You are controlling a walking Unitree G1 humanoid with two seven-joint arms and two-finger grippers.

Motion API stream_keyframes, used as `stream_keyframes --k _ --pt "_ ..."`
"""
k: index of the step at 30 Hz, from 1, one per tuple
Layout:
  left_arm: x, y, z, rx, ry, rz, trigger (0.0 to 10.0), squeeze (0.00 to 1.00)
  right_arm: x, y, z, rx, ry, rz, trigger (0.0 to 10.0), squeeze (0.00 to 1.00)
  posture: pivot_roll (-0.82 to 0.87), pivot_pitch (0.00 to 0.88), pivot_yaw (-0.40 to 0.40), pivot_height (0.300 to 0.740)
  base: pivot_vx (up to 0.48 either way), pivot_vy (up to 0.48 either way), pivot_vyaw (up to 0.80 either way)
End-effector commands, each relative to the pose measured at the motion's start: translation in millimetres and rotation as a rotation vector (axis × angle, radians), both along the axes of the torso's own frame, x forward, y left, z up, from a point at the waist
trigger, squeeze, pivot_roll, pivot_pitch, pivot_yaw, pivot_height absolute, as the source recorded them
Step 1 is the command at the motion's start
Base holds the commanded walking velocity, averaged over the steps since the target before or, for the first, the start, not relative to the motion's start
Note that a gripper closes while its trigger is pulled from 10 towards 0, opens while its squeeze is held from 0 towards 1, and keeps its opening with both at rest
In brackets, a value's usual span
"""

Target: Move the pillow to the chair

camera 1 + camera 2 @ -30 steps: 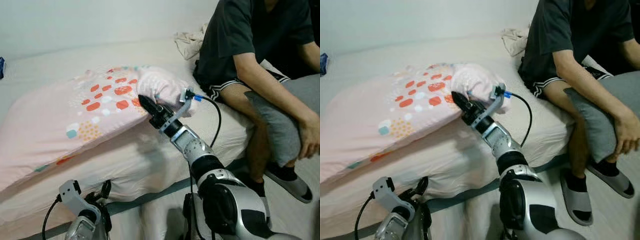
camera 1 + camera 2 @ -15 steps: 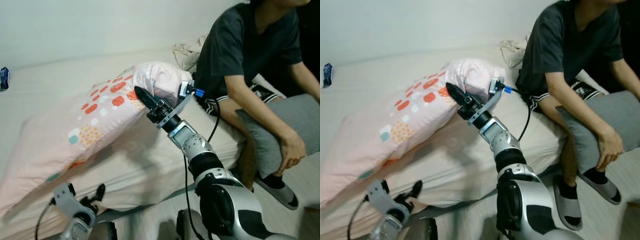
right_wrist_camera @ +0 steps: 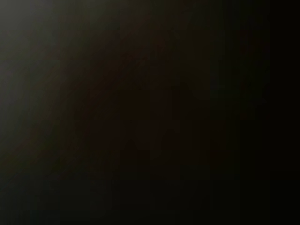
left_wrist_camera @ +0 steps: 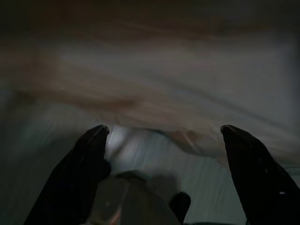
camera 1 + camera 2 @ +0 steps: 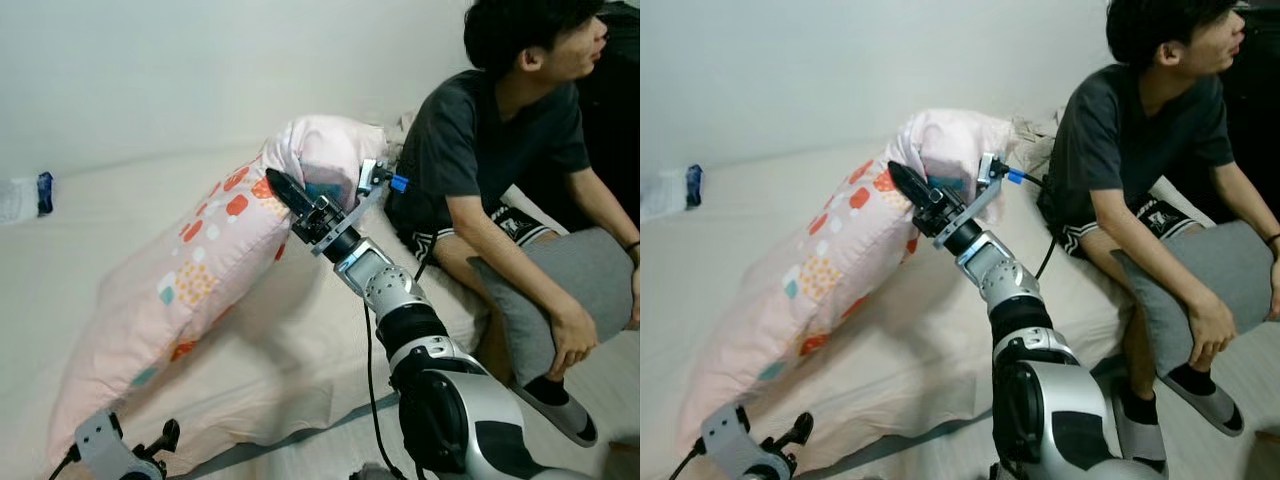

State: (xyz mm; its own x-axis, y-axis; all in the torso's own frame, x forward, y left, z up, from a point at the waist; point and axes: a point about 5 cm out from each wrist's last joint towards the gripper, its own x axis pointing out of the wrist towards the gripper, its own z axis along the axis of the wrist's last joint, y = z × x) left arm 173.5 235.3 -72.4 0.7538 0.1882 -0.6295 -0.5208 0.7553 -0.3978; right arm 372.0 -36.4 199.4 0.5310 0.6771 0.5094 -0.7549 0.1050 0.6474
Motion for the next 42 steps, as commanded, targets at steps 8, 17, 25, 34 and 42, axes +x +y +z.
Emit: stream_keyframes --k 8,17,25,34,42 --pt "-43.8 -10.6 -24 -0.009 0.24 0.017 10.0 0.0 -3.8 6.7 -43 -0.414 0.036 -0.105 10.0 0.0 0.01 0.037 -0.053 0.74 0.0 0.0 0.0" --pt "-60.4 -17.4 -31 -0.012 0.308 -0.012 10.0 0.0 -30.4 -4.6 -122 -0.781 0.224 -0.163 10.0 0.0 0.01 0.041 -0.062 0.74 0.0 0.0 0.0" --pt "-72.5 -23.1 -36 -0.02 0.357 -0.029 10.0 0.0 -73.0 -32.4 -193 -1.034 0.434 -0.201 10.0 0.0 0.03 0.04 -0.069 0.74 0.0 0.0 0.0" --pt "-75.3 -33.8 -39 -0.018 0.399 -0.111 10.0 0.0 -141.7 -70.7 -258 -1.352 0.622 -0.124 10.0 0.0 0.03 0.042 -0.072 0.74 0.0 0.0 0.0" --pt "-71.4 -35.6 -38 -0.014 0.393 -0.131 10.0 0.0 -156.2 -96.9 -269 -1.404 0.728 -0.185 10.0 0.0 0.03 0.044 -0.071 0.74 -0.14 0.0 0.0"
